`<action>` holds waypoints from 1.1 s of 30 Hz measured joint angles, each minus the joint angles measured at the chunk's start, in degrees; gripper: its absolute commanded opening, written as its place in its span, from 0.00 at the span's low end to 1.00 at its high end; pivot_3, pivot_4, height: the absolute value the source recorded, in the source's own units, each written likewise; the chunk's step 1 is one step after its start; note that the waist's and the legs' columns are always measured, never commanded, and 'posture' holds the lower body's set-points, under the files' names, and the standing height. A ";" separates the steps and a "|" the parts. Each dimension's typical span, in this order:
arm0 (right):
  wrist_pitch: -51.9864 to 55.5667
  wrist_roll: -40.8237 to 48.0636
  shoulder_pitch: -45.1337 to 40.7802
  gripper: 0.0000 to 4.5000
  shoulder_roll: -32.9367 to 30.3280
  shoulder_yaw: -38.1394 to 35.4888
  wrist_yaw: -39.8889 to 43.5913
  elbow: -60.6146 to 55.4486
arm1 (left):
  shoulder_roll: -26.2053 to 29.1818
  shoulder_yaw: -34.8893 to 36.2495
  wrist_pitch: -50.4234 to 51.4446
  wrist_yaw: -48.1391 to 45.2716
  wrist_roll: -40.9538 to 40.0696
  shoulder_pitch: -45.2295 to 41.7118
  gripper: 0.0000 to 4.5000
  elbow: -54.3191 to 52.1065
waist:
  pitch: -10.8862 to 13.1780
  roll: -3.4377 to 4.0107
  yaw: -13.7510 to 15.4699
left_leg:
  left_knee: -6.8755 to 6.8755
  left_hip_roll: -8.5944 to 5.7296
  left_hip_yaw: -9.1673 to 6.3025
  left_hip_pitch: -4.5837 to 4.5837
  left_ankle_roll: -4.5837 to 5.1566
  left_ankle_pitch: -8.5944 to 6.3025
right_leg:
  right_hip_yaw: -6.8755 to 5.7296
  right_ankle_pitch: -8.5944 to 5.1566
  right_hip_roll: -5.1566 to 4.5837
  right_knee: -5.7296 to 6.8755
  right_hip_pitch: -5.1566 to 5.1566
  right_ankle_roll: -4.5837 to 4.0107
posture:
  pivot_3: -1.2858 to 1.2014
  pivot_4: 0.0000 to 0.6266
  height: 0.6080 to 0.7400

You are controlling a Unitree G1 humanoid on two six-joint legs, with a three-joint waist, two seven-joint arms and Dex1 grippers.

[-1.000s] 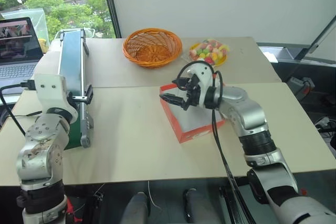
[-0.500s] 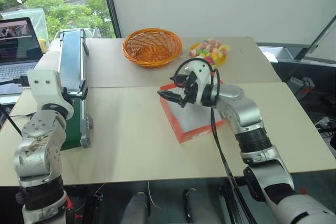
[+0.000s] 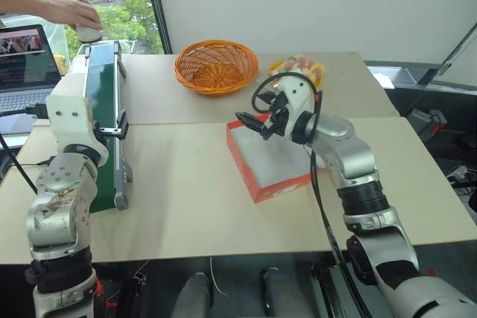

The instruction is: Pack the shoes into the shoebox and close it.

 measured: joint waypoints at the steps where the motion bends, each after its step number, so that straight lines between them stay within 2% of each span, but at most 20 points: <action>1: 0.37 0.85 0.20 0.99 0.38 -0.21 0.32 -0.34 | -0.35 0.03 0.05 0.02 -0.32 -0.21 1.00 0.04 | 0.00 0.00 -0.03 | 0.00 0.00 0.00 0.00 0.00 0.00 | 0.00 0.00 0.00 0.00 0.00 0.00 | 0.52 0.24 1.00; 13: 1.52 4.97 1.34 0.99 0.54 0.58 4.03 -3.92 | -1.65 1.64 0.22 0.33 -1.42 0.88 1.00 0.02 | 0.00 0.00 -0.03 | 0.00 0.00 0.00 -0.01 0.00 0.00 | 0.00 0.00 0.00 0.01 -0.03 0.00 | 0.52 0.24 1.00; 19: -0.93 -0.11 0.37 0.99 1.88 4.48 2.10 0.24 | -2.51 5.17 1.02 5.23 -1.14 0.73 1.00 0.50 | 0.00 0.00 0.01 | 0.00 0.00 0.01 0.02 0.00 0.00 | 0.00 0.00 0.00 0.03 -0.02 0.00 | 0.52 0.24 1.00; 25: -1.53 -0.56 -1.03 0.99 3.98 5.03 2.68 0.74 | -2.48 7.60 2.10 7.53 -0.53 -0.61 1.00 4.06 | 0.00 0.00 0.02 | 0.00 -0.01 -0.01 -0.03 0.00 0.00 | -0.01 0.01 -0.01 0.00 -0.04 0.00 | 0.52 0.24 1.00; 33: -4.20 -1.91 -1.48 0.99 4.95 8.36 6.45 0.75 | -2.78 6.59 6.17 9.13 -0.77 -8.81 1.00 13.38 | 0.00 0.00 0.09 | 0.00 -0.02 -0.02 -0.04 -0.02 0.01 | -0.03 0.01 -0.01 0.02 -0.06 0.01 | 0.52 0.24 1.00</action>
